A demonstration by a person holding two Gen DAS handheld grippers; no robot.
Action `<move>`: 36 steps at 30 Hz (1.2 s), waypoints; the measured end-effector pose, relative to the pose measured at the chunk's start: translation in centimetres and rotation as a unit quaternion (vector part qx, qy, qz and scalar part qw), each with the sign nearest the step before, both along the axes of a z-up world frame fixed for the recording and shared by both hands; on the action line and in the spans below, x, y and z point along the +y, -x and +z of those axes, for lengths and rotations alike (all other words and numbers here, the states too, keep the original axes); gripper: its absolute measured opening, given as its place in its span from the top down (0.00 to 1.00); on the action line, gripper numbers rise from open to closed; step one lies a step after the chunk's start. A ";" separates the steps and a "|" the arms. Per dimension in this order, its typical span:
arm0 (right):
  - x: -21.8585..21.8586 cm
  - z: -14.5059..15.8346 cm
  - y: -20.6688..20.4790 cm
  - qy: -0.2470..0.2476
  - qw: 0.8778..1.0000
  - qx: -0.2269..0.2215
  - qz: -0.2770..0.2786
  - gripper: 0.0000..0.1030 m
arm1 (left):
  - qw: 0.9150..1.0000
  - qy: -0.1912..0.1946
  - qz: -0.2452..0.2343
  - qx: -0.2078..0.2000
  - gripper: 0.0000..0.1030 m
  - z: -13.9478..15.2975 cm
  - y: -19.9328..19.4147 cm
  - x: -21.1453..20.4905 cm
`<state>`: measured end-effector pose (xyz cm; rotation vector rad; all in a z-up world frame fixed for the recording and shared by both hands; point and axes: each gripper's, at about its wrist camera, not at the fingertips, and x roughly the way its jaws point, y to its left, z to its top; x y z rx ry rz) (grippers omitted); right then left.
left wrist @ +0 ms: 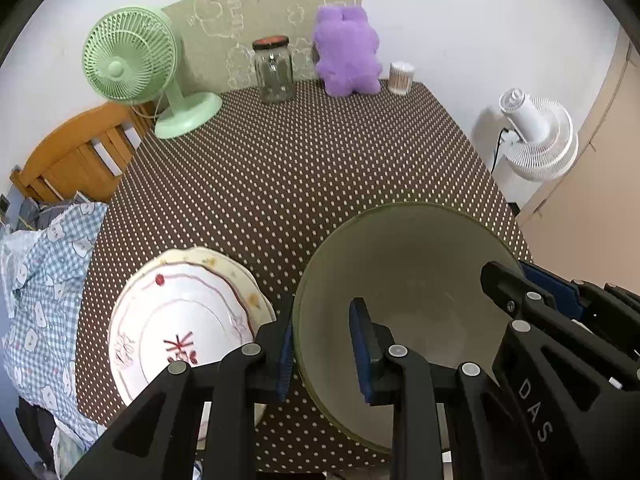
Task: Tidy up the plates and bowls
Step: 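Carry the grey bowl back toward the first bowl by the plates, then lower the bowl into the first bowl and open the left gripper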
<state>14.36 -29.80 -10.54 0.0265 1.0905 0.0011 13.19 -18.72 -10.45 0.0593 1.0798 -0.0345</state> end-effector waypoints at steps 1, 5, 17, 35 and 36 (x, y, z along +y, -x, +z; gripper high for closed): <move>-0.1 -0.3 0.1 0.000 1.000 0.003 -0.001 0.79 | 1.000 -0.001 0.000 0.003 0.77 -0.3 0.1 -0.1; -0.4 -1.9 0.3 -0.003 1.000 0.021 -0.004 0.79 | 1.000 -0.005 0.003 0.021 0.77 -1.5 0.2 -0.3; 0.2 -4.5 -0.3 -0.016 0.999 0.049 -0.007 0.79 | 0.999 -0.013 0.009 0.046 0.77 -3.5 -0.4 0.1; 0.0 -4.3 -0.8 -0.040 0.998 0.049 0.011 0.76 | 0.999 0.015 0.021 0.038 0.57 -2.9 -0.1 0.9; 0.0 -4.0 -0.8 -0.041 0.998 0.041 0.017 0.75 | 0.999 0.015 0.024 0.034 0.53 -2.6 -0.1 0.9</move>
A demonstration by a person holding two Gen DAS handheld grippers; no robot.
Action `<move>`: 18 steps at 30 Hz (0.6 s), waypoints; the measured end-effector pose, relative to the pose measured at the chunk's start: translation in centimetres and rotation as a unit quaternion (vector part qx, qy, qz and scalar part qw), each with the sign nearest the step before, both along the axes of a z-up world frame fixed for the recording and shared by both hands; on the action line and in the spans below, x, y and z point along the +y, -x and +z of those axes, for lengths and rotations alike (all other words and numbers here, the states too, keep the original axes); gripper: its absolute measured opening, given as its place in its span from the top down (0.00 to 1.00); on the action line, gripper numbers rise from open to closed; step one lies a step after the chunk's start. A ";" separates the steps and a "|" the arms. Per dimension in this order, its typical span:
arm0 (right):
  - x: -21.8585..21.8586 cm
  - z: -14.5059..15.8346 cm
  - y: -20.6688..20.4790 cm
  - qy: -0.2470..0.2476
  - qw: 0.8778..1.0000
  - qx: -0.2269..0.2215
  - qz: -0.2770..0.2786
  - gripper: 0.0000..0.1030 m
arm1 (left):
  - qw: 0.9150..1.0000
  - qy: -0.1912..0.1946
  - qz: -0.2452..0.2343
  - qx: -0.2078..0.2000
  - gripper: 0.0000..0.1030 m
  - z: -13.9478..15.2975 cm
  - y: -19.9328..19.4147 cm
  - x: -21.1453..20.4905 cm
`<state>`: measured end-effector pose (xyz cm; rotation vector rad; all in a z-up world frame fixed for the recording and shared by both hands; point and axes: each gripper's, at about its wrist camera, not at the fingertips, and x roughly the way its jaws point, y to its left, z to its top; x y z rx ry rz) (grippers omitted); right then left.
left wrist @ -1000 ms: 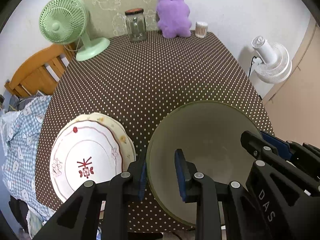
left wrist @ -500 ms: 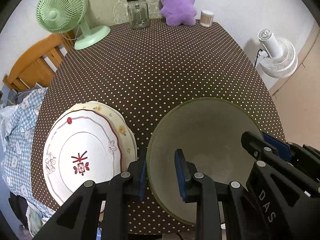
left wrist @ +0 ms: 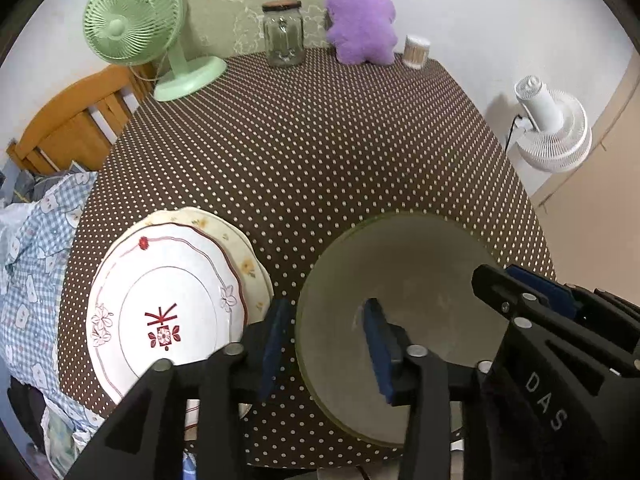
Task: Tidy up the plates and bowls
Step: 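Lower the bowl into the first bowl and open the left gripper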
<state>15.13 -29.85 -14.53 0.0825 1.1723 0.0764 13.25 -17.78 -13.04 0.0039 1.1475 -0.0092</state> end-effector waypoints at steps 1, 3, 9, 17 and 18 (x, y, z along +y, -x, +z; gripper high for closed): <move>-0.1 0.3 0.0 0.000 1.000 -0.007 0.004 0.70 | 1.000 -0.002 0.004 -0.003 0.45 0.2 0.1 0.1; -0.4 0.8 0.1 -0.001 1.000 -0.016 0.010 0.46 | 1.000 -0.001 0.010 -0.010 0.40 0.7 0.3 0.2; -1.2 1.7 0.6 -0.010 0.999 -0.031 0.013 0.31 | 1.000 0.013 0.013 -0.018 0.23 1.6 0.7 0.6; -0.7 1.0 0.8 -0.013 0.999 -0.028 0.019 0.29 | 1.000 0.030 0.001 -0.008 0.18 0.5 0.4 1.2; -0.5 0.8 0.8 -0.010 0.999 -0.028 0.017 0.29 | 0.999 0.034 -0.001 -0.006 0.18 0.2 0.2 1.2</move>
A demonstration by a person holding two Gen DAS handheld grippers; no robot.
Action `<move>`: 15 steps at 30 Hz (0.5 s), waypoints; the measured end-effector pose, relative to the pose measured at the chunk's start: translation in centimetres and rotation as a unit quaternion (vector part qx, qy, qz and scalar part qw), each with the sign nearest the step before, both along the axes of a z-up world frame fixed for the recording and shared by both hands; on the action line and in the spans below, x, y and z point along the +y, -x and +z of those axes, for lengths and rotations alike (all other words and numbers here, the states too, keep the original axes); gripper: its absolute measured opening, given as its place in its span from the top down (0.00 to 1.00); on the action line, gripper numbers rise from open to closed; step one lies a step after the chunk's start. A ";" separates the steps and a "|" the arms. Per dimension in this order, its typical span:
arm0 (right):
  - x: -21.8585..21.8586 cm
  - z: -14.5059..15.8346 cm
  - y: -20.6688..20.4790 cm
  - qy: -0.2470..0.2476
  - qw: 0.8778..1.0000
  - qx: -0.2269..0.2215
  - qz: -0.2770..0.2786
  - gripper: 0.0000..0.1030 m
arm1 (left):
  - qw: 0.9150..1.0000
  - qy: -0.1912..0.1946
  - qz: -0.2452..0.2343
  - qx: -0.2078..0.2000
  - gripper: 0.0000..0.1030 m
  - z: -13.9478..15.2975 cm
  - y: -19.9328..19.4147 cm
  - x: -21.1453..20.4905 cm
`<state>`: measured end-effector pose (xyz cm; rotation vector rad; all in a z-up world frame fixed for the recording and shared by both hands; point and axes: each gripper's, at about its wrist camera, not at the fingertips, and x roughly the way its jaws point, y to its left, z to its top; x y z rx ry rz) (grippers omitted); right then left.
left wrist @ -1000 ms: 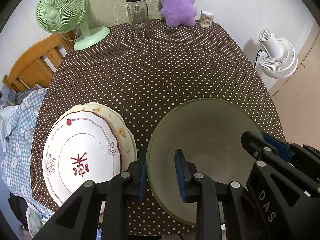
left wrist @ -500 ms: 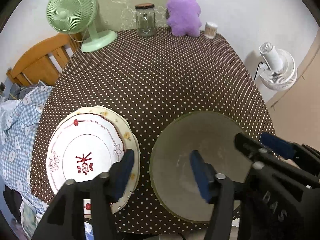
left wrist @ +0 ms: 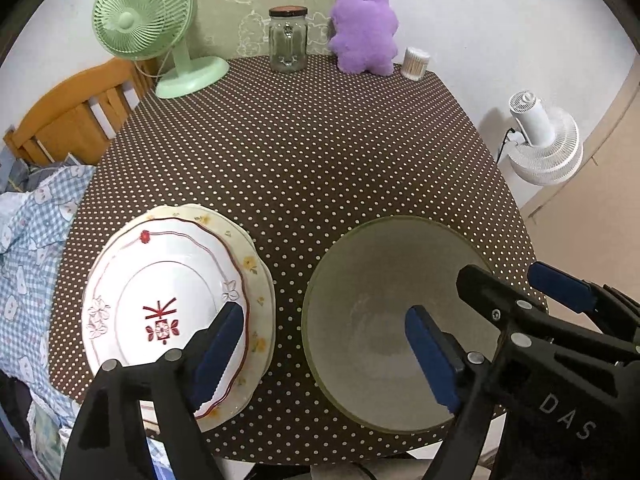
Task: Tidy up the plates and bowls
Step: 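Lower the bowl into the first bowl and open the left gripper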
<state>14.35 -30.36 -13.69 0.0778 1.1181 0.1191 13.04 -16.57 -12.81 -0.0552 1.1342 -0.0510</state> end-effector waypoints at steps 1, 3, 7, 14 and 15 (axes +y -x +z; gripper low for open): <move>0.1 -0.1 0.0 0.003 1.000 0.002 -0.002 0.29 | 1.000 0.004 -0.002 0.003 0.18 -0.2 -0.1 0.0; 0.3 -0.4 -0.2 0.006 1.000 0.009 -0.008 0.29 | 1.000 0.011 -0.009 0.008 0.18 -0.7 -0.4 0.2; 0.4 -1.4 -0.4 -0.003 0.999 0.023 -0.033 0.29 | 0.999 0.012 -0.030 0.017 0.19 -1.4 -0.9 0.5; 0.4 -3.2 -0.5 -0.007 0.997 0.037 -0.064 0.29 | 0.998 0.007 -0.058 0.030 0.20 -3.0 -1.7 0.1; 0.4 -3.4 -0.5 -0.007 0.997 0.039 -0.067 0.29 | 0.998 0.009 -0.059 0.034 0.20 -3.3 -1.7 0.0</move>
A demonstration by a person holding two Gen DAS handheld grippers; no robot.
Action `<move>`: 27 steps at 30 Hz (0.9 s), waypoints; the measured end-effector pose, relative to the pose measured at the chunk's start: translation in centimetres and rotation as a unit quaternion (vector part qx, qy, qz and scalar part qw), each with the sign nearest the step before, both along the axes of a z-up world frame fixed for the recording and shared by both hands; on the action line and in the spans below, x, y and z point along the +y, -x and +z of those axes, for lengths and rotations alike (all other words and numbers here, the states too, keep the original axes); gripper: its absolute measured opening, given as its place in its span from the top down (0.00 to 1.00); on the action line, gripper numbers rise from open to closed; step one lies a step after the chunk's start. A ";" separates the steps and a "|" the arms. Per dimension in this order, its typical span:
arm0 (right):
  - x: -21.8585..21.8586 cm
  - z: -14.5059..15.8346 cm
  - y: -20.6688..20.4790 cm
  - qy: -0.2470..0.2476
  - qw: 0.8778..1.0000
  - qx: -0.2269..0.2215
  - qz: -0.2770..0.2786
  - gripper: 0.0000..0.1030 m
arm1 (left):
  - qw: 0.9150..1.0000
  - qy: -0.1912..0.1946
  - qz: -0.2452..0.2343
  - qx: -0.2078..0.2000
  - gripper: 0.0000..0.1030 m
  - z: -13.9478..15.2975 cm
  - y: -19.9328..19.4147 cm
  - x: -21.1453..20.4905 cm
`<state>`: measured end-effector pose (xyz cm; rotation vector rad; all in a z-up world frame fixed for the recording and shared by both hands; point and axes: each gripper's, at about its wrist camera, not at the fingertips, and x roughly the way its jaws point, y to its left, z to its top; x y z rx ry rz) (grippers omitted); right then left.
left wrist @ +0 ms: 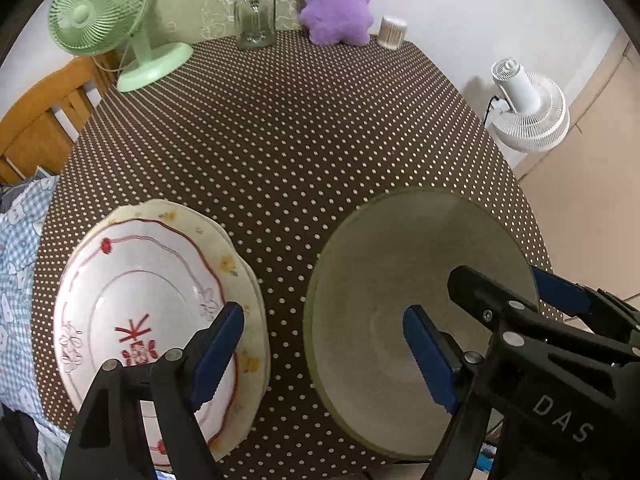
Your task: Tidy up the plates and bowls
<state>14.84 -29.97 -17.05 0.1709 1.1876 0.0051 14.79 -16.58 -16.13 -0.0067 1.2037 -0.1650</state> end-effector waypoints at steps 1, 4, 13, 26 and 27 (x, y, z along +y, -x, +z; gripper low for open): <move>-0.1 -0.2 0.0 -0.001 1.000 0.003 -0.002 0.29 | 1.000 0.001 0.000 0.003 0.20 -0.3 -0.2 -0.2; -0.4 -0.9 -0.1 -0.004 1.000 0.008 -0.009 0.29 | 1.000 -0.003 0.002 0.008 0.21 -0.9 -0.2 -0.4; -0.7 -2.9 -1.1 -0.028 0.999 0.016 0.012 0.29 | 0.999 -0.038 0.002 0.003 0.25 -2.0 -0.5 -1.1; -2.2 -3.5 -1.2 -0.047 0.998 0.025 0.015 0.29 | 1.000 -0.025 0.006 0.005 0.27 -2.3 -0.3 -1.8; -2.1 -3.5 -1.2 -0.047 0.998 0.025 0.016 0.29 | 1.000 -0.023 0.007 0.004 0.27 -2.3 -0.3 -1.8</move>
